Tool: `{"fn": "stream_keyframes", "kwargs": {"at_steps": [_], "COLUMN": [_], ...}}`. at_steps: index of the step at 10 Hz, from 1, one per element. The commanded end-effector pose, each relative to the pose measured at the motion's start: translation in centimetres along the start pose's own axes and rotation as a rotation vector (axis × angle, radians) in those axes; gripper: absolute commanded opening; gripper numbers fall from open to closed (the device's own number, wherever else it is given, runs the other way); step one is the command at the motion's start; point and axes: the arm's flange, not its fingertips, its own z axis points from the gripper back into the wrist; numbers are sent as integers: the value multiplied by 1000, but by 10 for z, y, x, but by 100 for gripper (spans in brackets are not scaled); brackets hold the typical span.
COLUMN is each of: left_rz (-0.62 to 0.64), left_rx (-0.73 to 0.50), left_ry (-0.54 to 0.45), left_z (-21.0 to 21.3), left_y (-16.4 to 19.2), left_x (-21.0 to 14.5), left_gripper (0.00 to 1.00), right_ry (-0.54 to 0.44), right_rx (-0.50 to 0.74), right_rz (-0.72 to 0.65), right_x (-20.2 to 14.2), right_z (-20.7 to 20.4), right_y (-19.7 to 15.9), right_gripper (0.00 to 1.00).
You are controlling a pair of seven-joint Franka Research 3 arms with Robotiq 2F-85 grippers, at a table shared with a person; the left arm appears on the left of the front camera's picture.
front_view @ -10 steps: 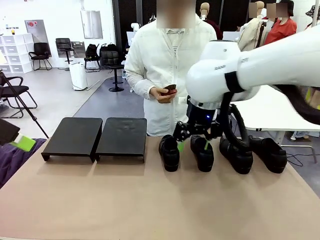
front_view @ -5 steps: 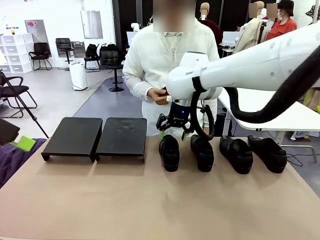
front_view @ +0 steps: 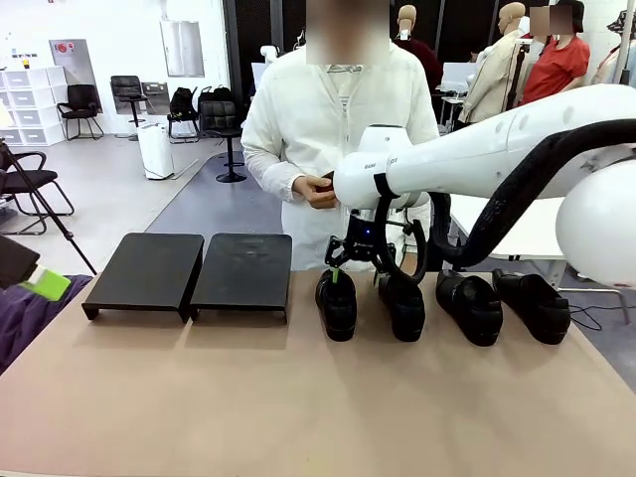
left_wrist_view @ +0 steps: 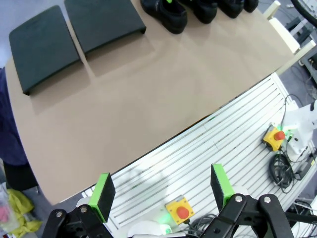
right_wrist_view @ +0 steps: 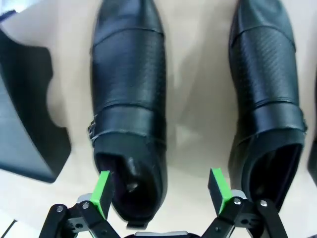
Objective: Organize the shoes by placing them on the stand.
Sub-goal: Pick up one Shoe and place it in the middle of the table.
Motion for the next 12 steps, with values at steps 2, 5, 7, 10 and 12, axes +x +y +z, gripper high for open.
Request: {"fn": "stream_keyframes", "kwargs": {"at_steps": [2, 5, 7, 10, 12], "left_rz": [-11, -11, -11, -11, -11], "left_rx": [-20, -20, -20, -20, -20], "left_ry": [2, 2, 2, 2, 2], "left_z": [1, 1, 1, 1, 1], "left_y": [0, 0, 0, 0, 0], "left_x": [1, 1, 1, 1, 1], "left_gripper": [100, 100, 100, 100, 100], "right_ry": [46, 34, 49, 51, 56], "right_rx": [-63, -71, -71, -69, -68], "right_rz": [-59, -64, -57, -36, -11], "right_x": [18, 18, 18, 14, 7], "right_z": [-16, -23, -22, -24, -21], "right_y": [3, 1, 2, 2, 3], "right_gripper": [100, 40, 0, 0, 0]}}
